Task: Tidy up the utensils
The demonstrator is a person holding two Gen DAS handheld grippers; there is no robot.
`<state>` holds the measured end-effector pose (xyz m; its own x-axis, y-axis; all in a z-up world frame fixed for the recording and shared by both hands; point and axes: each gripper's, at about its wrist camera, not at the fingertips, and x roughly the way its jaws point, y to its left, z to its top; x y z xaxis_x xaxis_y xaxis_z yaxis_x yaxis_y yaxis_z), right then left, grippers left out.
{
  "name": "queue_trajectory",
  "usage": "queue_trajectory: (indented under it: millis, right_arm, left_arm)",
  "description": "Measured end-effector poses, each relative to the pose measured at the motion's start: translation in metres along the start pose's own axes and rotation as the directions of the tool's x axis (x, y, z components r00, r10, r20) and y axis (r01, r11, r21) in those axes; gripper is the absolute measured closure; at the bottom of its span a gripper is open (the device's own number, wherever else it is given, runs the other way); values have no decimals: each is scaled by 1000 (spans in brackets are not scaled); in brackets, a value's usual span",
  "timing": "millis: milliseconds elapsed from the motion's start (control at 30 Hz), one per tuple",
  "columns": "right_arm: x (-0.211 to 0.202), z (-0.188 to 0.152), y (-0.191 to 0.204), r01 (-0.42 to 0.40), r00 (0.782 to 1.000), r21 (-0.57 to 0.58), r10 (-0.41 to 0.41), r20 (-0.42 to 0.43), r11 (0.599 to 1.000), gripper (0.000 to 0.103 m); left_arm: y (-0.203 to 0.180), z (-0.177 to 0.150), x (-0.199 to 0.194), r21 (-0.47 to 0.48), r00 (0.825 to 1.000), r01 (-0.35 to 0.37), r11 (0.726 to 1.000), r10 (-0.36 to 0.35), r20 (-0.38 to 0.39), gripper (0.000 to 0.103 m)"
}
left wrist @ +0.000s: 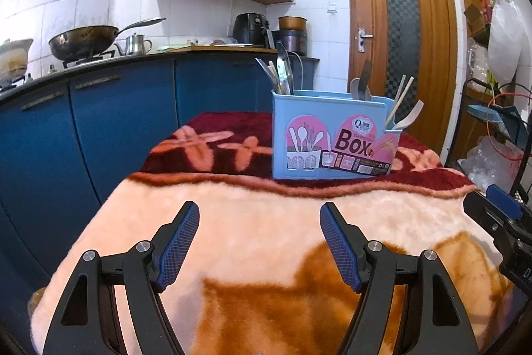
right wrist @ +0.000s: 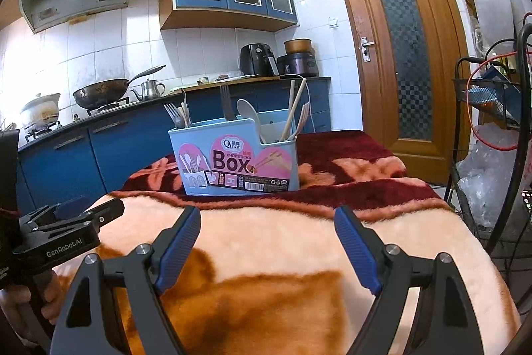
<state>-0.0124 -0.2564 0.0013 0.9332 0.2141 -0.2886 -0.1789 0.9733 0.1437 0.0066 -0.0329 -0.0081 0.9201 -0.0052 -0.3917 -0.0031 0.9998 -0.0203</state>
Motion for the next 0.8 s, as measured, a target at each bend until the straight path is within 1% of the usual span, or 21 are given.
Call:
queue_trajectory:
  millis: [133, 800]
  right_arm:
    - [0, -1, 1, 12, 1000, -7, -12, 4, 1000, 18]
    - [-1, -1, 2, 18, 1000, -16, -18, 6, 1000, 18]
  left_arm:
    - [-2, 0, -4, 10, 1000, -4, 1000, 4, 19, 27]
    - [0, 0, -4, -3, 1000, -4, 1000, 4, 16, 27]
